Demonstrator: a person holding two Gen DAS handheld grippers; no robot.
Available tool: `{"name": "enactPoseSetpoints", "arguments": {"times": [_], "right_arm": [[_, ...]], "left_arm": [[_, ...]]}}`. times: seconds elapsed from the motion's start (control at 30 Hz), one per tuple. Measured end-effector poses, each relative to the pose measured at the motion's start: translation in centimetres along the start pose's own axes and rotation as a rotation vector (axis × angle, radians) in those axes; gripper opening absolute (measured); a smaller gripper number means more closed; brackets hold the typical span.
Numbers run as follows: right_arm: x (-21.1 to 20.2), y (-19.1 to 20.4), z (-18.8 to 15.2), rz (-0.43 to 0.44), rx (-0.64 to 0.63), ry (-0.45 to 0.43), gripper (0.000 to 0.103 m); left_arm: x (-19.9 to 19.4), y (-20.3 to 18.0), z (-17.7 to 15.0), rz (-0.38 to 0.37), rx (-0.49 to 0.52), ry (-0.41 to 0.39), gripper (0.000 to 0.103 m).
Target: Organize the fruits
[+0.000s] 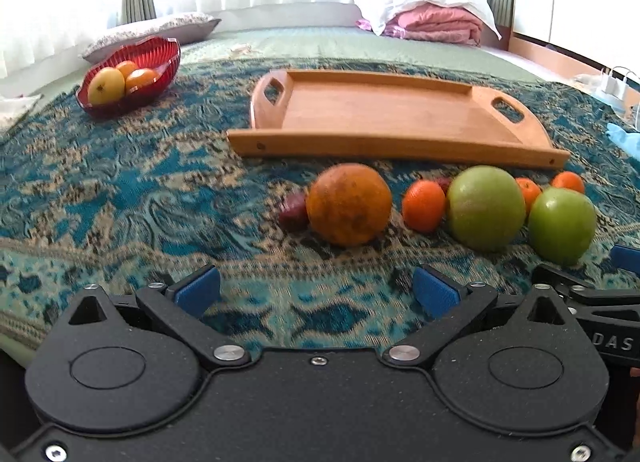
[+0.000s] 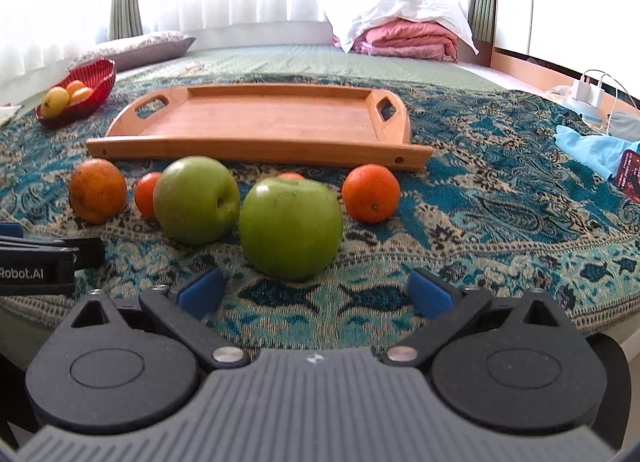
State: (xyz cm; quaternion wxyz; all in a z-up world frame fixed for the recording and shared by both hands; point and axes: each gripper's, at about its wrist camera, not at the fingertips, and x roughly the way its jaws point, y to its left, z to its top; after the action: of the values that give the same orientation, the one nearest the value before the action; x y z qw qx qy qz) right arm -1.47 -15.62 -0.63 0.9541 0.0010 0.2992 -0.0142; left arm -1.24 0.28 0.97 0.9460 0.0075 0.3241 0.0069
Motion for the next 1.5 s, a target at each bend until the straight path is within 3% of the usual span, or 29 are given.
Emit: {"name": "enactPoseSetpoints", "arguments": {"times": [0.27, 0.4, 0.57, 0.9, 1.5], "right_arm": [[-0.4, 0.0, 1.0, 0.039, -0.028, -0.085, 0.092], [0.2, 0.2, 1.5, 0.039, -0.051, -0.093, 0.083], [0.7, -0.2, 1.6, 0.058, -0.01, -0.084, 0.081], [1.4, 0.6, 1.3, 0.051, -0.028, -0.073, 0.069], [1.7, 1.0, 1.1, 0.033, -0.028, -0.087, 0.067]], "left_arm": [[-0.1, -0.1, 1.8, -0.041, 0.006, -0.079, 0.095], [0.6, -0.8, 2.5, -0.048, 0.026, -0.09, 0.094], [1.3, -1.0, 2.9, -0.061, 0.026, -0.089, 0.09], [2.1, -0.3, 2.7, -0.096, -0.016, -0.079, 0.06], [2.4, -0.7, 2.0, -0.083, 0.035, -0.111, 0.06]]}}
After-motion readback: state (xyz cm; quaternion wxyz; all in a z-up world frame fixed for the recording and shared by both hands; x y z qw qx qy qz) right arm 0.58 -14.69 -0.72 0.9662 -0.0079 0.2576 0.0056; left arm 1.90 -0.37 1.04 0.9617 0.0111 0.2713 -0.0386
